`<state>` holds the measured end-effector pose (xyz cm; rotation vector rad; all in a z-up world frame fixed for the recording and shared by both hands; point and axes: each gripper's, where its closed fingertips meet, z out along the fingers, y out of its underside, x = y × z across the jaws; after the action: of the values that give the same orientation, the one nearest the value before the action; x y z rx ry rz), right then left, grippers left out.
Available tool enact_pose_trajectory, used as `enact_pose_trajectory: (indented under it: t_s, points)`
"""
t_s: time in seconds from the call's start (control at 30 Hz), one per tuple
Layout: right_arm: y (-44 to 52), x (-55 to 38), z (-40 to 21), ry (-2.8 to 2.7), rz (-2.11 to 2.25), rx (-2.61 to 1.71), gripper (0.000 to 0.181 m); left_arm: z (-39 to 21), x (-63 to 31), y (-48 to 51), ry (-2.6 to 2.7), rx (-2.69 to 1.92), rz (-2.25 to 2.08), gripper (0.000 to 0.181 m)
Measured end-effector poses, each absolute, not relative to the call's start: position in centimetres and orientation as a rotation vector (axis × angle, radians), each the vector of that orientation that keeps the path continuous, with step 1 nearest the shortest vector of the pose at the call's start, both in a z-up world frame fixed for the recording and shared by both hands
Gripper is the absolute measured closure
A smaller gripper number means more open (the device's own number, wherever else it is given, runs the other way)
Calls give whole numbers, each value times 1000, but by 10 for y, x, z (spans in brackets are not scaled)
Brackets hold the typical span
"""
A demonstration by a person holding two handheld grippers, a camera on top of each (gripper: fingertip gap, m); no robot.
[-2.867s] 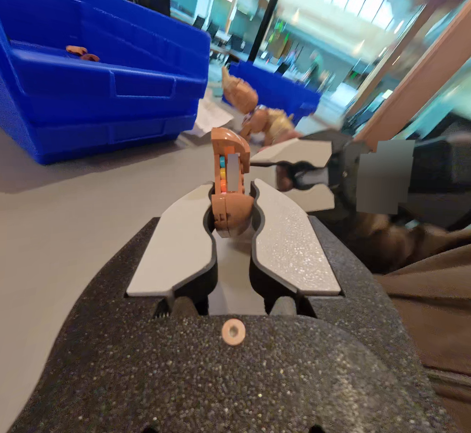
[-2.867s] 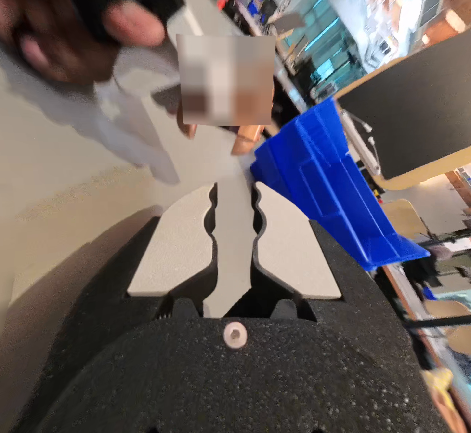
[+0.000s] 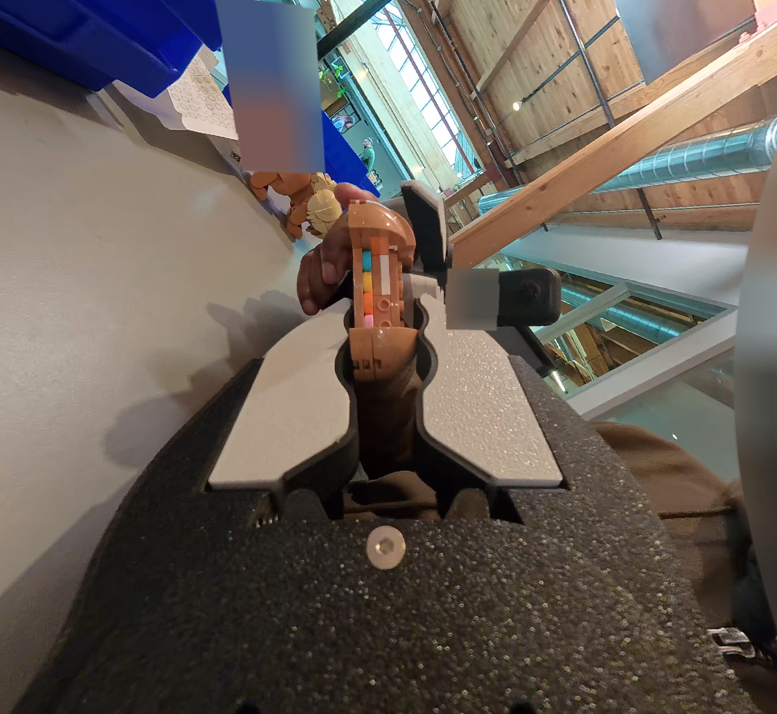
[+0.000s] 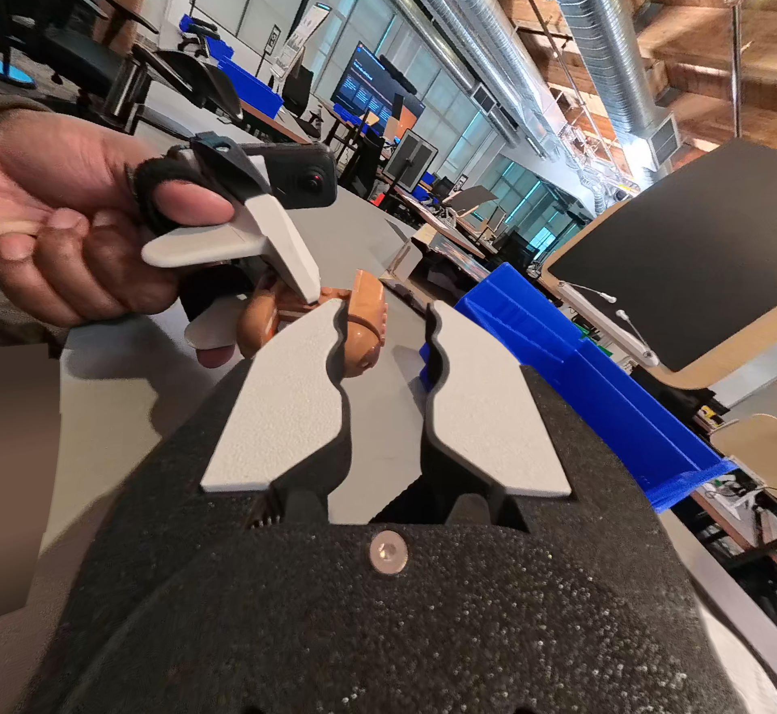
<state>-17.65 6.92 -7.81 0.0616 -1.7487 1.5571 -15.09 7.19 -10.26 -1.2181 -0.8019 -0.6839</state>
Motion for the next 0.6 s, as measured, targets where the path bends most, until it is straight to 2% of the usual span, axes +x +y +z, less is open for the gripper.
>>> enact_pose_trajectory:
  t_s: [0.27,0.6]
  points:
    - [65,-169,-70,-1663,1533,119,157,-99,-148,75,-779,-1200,-706,156]
    - [65,-166,-70,-1652,1505,140,152,-94,-148,70,-754,-1161,-701,156]
